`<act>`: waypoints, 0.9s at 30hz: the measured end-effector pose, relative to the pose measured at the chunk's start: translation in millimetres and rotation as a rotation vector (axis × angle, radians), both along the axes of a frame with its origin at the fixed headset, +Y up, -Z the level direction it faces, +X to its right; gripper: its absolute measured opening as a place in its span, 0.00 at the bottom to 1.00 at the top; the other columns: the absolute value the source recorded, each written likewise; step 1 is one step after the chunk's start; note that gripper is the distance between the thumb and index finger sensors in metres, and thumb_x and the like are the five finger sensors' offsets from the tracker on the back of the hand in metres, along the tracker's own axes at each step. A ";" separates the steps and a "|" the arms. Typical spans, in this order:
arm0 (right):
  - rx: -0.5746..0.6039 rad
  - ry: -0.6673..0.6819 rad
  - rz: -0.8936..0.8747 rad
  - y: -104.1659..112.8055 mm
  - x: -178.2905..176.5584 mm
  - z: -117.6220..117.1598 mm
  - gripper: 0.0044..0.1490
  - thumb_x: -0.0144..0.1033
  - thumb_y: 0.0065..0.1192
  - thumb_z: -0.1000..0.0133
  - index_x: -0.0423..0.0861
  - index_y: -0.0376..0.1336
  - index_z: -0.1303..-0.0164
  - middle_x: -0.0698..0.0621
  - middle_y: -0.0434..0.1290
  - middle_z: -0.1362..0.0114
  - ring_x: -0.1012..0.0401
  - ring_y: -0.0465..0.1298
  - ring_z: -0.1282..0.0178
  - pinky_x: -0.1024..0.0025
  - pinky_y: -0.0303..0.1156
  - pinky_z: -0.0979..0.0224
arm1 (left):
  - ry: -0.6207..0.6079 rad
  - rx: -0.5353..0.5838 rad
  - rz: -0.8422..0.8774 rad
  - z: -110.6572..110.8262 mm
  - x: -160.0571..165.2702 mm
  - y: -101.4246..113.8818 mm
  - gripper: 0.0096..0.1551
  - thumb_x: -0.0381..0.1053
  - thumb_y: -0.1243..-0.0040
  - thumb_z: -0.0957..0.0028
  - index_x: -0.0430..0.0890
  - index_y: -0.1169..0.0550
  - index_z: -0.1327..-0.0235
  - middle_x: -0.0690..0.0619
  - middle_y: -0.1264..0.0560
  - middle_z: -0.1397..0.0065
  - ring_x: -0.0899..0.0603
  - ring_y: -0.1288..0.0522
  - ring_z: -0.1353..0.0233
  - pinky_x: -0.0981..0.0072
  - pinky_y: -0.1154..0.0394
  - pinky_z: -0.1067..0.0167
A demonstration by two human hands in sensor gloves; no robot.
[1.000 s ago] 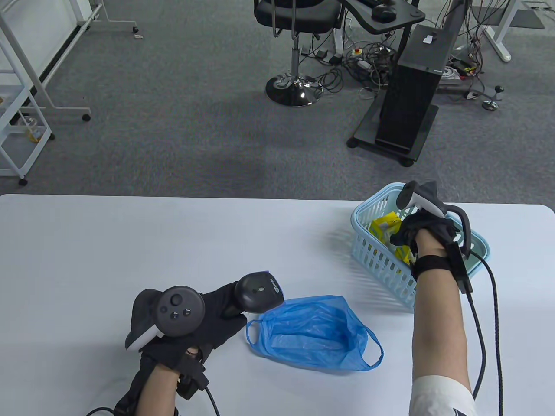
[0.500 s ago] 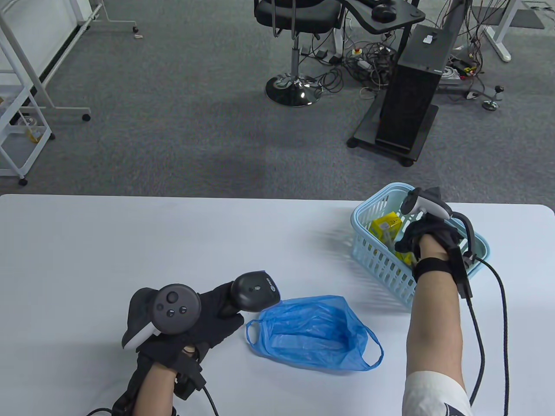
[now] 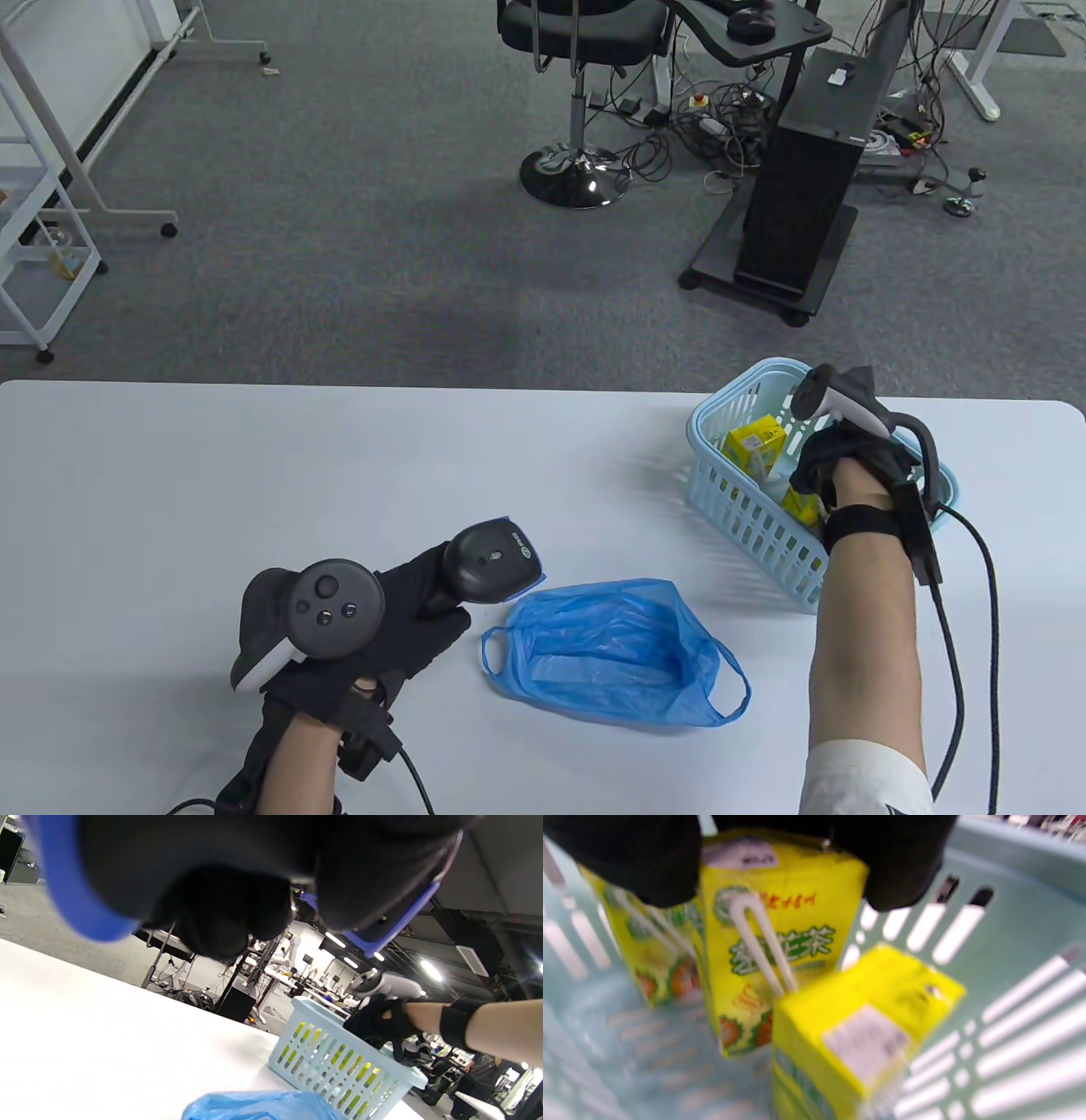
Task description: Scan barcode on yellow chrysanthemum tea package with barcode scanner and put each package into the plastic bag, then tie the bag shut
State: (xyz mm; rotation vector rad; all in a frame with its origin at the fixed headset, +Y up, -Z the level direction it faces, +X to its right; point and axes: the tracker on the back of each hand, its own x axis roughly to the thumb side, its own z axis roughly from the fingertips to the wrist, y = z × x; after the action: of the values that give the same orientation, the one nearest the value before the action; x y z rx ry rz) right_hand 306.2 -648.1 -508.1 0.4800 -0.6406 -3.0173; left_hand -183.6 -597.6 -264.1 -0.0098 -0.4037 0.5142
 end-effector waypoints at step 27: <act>0.636 0.467 -0.138 150.1 -39.4 184.8 0.39 0.56 0.59 0.57 0.52 0.64 0.36 0.47 0.61 0.22 0.43 0.71 0.30 0.51 0.75 0.32 | -0.161 0.271 -0.082 15.6 70.9 -7.5 0.35 0.57 0.28 0.48 0.50 0.28 0.30 0.54 0.16 0.44 0.51 0.12 0.55 0.55 0.15 0.54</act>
State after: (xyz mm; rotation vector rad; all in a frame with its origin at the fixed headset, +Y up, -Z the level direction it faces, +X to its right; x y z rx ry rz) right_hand 266.9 -498.0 -323.4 -0.2892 0.3339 -3.2251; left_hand -112.7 -605.1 -248.5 0.1942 -0.6260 0.3756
